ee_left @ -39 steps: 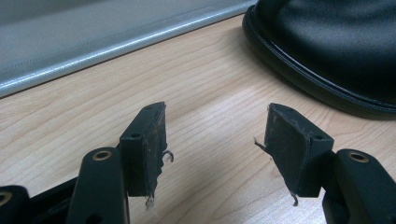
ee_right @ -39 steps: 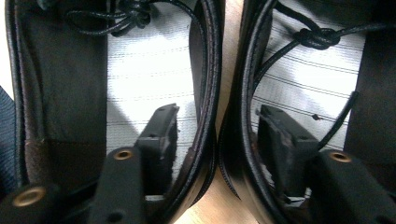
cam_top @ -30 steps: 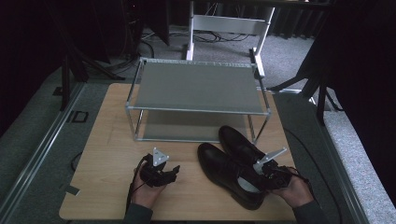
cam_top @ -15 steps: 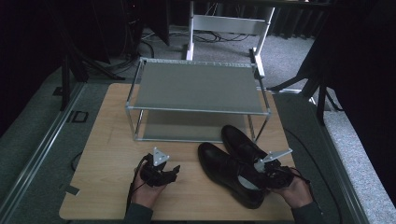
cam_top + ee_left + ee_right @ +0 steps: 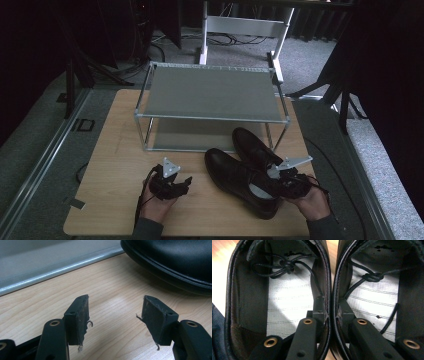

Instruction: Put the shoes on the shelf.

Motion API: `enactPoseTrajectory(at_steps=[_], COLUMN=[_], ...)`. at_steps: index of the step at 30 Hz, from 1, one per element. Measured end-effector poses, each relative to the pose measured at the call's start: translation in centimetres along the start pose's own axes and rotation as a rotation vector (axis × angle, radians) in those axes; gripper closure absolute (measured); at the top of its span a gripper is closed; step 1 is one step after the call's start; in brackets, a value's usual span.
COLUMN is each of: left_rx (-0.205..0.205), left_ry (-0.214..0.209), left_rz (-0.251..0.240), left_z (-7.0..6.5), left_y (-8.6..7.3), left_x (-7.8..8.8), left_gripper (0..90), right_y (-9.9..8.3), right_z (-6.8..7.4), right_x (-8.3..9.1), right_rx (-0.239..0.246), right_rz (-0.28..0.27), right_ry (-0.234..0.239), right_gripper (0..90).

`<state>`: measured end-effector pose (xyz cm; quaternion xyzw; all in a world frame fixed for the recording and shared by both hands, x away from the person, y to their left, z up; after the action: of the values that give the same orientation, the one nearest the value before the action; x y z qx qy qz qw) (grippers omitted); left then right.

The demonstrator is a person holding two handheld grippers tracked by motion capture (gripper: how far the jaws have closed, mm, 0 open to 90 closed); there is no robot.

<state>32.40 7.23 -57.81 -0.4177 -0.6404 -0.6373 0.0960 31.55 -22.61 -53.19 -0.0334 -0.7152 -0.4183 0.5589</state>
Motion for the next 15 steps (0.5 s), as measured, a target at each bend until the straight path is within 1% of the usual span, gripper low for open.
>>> enactPoseTrajectory(at_steps=[3, 6, 10, 15], left_rx=[0.002, 0.003, 0.000, 0.001], left_ry=[0.001, 0.001, 0.001, -0.001], left_rz=[-0.001, -0.003, -0.003, -0.005], left_z=[0.0, 0.0, -0.1, -0.1], left_y=[0.0, 0.0, 0.1, 0.2], left_x=[0.0, 0.0, 0.1, 0.1], left_gripper=[39.4, 39.5, 39.5, 39.5], right_y=[0.7, 1.3, 1.6, 2.1], right_z=[0.1, 0.1, 0.0, 0.0], right_x=[0.0, -0.2, -0.3, -0.5], right_rx=[-0.002, 0.003, -0.004, -0.006], right_rz=[-0.010, -0.015, -0.016, -0.030], right_ry=[0.014, 0.005, 0.014, 0.005], right_gripper=[80.5, 80.4, 80.4, 80.5])
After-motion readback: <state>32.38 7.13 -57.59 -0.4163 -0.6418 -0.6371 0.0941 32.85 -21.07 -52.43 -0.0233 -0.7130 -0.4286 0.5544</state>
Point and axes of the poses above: each handheld gripper's, and its own axes: x roughly backward along the jaws, y roughly out of its top, z roughly to its left, the point moved 9 cm from there along -x, roughly forward along the jaws, and after that the axes turned 8 degrees about x, right-handed, at the moved point
